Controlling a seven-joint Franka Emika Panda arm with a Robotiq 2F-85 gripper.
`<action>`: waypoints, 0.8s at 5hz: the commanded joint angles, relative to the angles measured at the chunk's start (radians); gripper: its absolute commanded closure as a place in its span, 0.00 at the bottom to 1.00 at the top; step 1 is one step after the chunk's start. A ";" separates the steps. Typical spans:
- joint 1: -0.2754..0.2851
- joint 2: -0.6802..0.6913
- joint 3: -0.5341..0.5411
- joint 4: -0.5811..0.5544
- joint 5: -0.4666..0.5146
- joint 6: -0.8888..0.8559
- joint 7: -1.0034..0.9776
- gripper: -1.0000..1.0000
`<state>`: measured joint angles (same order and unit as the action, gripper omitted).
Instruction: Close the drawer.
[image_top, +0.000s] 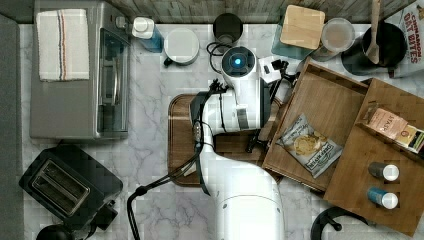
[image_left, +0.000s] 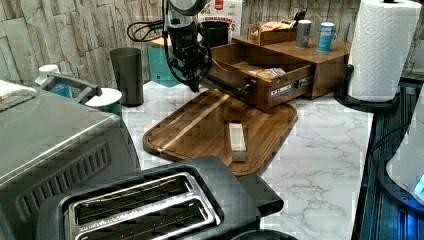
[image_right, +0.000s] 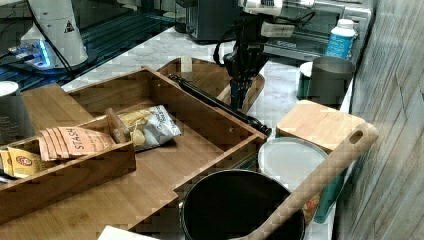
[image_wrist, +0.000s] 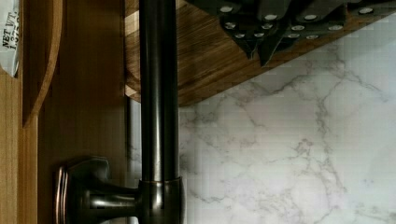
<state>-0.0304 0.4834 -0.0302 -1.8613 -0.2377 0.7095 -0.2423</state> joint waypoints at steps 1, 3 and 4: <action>-0.054 -0.056 -0.015 0.012 -0.016 0.054 -0.062 1.00; -0.145 -0.084 -0.005 -0.022 0.064 0.023 -0.229 1.00; -0.182 -0.104 -0.018 -0.076 0.072 0.085 -0.284 1.00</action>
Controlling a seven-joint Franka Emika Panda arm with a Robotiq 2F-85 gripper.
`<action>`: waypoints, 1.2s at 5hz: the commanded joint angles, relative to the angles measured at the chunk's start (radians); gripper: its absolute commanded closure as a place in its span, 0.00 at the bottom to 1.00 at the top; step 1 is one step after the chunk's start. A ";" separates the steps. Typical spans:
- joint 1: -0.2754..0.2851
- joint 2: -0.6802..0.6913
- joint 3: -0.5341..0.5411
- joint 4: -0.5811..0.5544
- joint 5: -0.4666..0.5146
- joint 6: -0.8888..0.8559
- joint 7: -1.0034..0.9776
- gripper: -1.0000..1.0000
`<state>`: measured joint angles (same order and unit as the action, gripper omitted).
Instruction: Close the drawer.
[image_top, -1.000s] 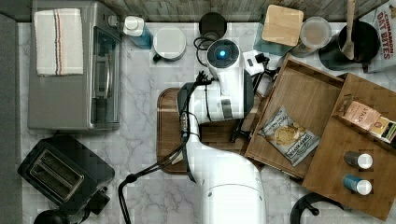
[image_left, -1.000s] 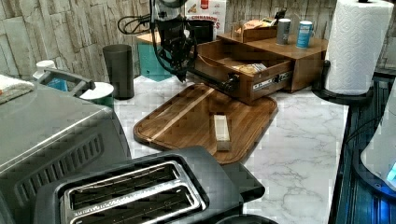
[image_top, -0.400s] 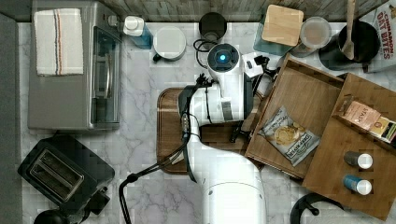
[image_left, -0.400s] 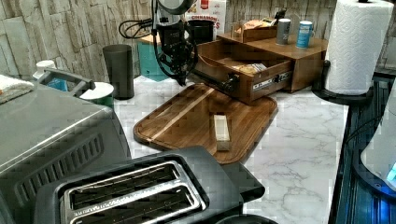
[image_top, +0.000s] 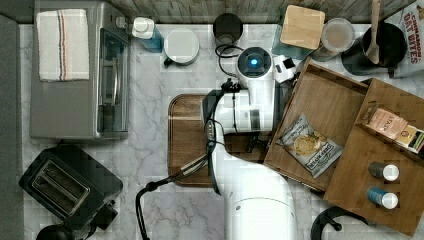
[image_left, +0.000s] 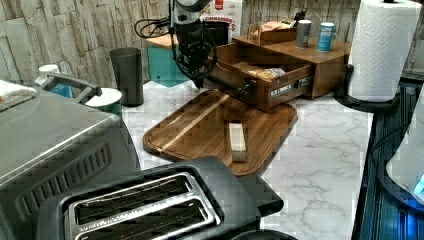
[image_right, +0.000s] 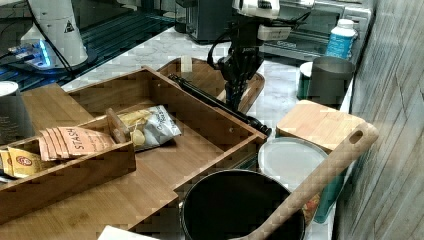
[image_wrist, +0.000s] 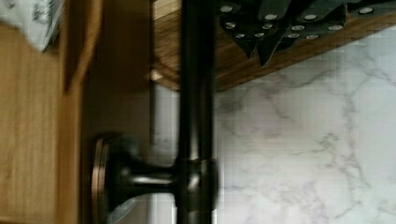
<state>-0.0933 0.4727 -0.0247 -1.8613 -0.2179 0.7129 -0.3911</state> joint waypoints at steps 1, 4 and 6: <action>-0.111 -0.111 -0.088 -0.112 0.109 0.083 -0.218 1.00; -0.372 -0.023 -0.118 -0.058 0.193 0.081 -0.587 1.00; -0.431 -0.007 -0.205 -0.036 0.105 0.042 -0.500 1.00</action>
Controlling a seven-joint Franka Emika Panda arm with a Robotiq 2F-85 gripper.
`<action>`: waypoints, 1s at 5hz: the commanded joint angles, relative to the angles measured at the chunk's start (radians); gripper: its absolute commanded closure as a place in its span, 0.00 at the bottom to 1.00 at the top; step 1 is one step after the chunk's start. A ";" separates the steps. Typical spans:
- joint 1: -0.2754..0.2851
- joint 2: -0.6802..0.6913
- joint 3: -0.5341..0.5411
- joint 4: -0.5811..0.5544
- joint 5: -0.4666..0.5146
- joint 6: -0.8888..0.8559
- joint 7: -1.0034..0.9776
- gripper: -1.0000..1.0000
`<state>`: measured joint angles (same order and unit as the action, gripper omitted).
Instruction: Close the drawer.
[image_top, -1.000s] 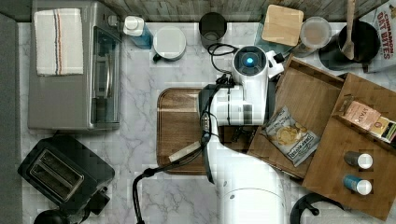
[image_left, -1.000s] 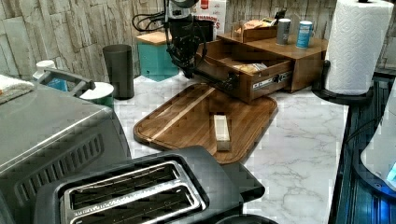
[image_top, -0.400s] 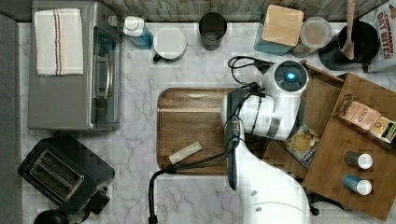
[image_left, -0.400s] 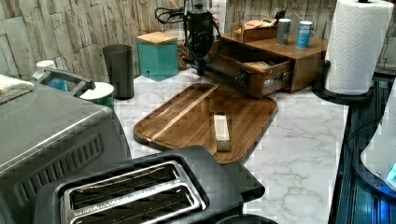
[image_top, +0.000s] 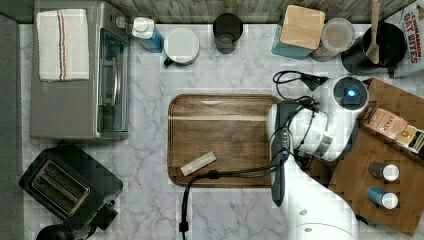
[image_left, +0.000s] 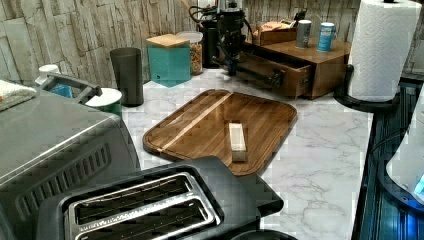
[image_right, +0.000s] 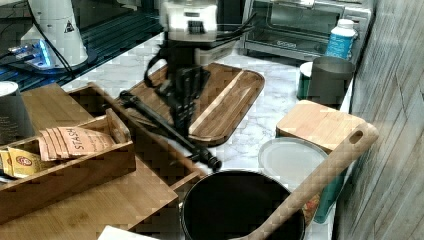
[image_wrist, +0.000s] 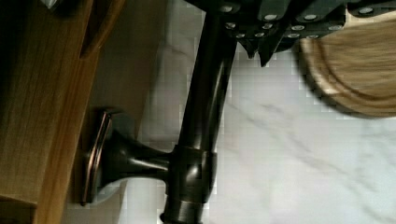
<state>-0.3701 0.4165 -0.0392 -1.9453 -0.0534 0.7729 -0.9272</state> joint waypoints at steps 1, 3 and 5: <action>-0.097 -0.014 -0.269 -0.032 -0.119 0.022 0.174 1.00; -0.071 -0.046 -0.289 -0.068 -0.136 0.060 0.176 1.00; -0.047 -0.043 -0.315 -0.069 -0.122 0.062 0.166 1.00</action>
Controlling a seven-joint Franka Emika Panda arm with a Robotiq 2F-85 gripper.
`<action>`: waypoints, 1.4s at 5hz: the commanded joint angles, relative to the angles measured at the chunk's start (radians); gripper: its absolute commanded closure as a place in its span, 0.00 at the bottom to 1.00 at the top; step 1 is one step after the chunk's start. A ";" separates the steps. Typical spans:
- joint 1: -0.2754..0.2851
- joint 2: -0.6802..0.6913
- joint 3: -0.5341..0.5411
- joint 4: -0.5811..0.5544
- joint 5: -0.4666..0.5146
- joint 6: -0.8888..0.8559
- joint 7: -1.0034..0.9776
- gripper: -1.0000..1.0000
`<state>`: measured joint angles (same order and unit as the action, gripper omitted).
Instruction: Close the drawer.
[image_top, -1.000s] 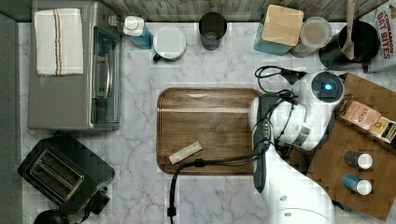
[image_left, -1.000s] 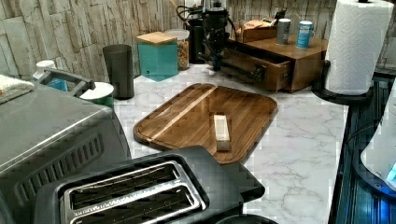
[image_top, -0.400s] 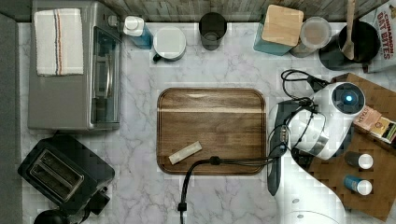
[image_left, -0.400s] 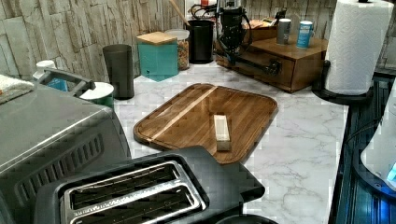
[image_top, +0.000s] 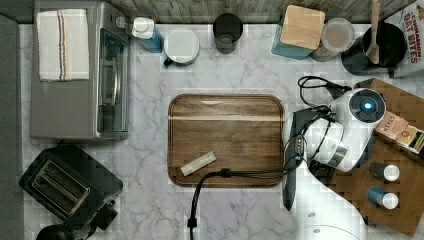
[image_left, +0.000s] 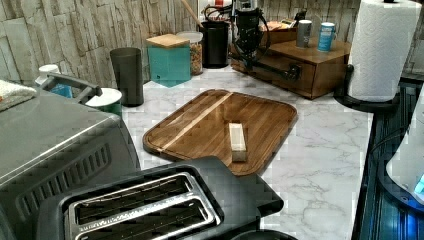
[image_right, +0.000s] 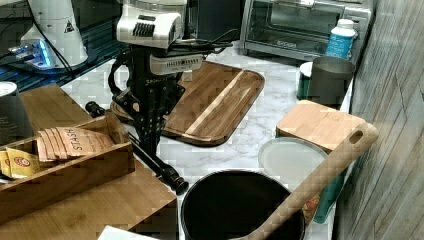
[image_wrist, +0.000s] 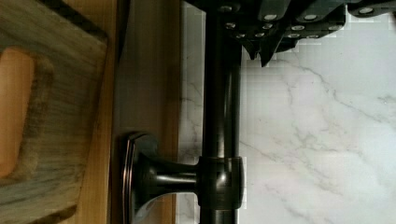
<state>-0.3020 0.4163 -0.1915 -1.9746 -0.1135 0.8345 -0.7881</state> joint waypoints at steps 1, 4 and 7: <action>-0.109 -0.042 -0.169 -0.040 -0.058 0.001 0.025 1.00; -0.101 -0.041 -0.177 -0.040 -0.053 0.001 0.021 1.00; -0.097 -0.040 -0.182 -0.040 -0.051 0.002 0.020 1.00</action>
<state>-0.2505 0.4138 -0.2368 -1.9893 -0.1312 0.8511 -0.7886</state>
